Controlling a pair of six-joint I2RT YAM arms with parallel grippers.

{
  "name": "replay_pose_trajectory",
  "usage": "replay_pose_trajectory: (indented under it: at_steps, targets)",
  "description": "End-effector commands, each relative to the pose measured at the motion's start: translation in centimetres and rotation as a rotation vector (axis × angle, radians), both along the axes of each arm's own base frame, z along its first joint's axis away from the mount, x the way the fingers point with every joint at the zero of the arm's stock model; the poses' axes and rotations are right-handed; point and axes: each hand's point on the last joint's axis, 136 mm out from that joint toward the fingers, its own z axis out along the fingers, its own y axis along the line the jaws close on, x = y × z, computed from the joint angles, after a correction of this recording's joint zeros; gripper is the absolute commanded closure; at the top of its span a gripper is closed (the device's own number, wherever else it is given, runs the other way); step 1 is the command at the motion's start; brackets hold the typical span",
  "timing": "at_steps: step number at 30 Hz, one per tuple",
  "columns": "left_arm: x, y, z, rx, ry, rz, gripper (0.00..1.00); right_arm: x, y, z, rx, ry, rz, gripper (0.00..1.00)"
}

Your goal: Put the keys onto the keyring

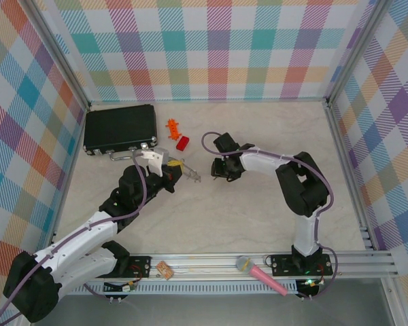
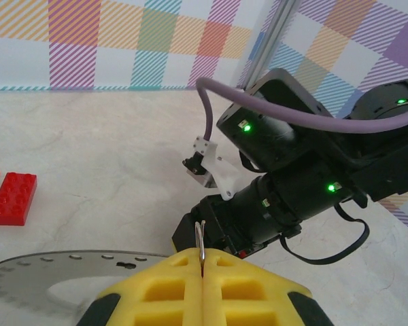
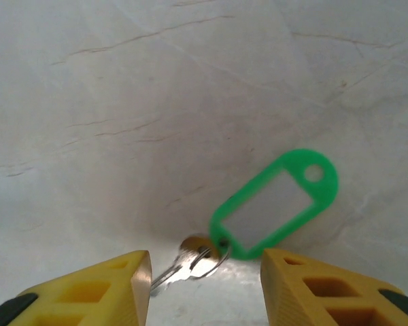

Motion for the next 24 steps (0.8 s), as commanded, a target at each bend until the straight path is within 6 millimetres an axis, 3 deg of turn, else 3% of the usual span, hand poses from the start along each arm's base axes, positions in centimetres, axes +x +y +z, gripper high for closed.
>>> replay_pose_trajectory:
  at_steps: [1,17,24]
  targets:
    - [-0.1,-0.1,1.5,-0.031,-0.055,-0.001,1.0,0.1,-0.3,-0.3,-0.067,0.001,0.001,0.53]
    - [-0.1,-0.3,1.3,-0.029,-0.052,-0.008,1.0,-0.7,-4.7,-0.1,-0.253,-0.015,-0.001,0.58]
    - [-0.1,-0.3,1.4,-0.031,-0.052,-0.01,1.0,-1.4,-8.6,0.0,-0.301,-0.002,-0.041,0.59]
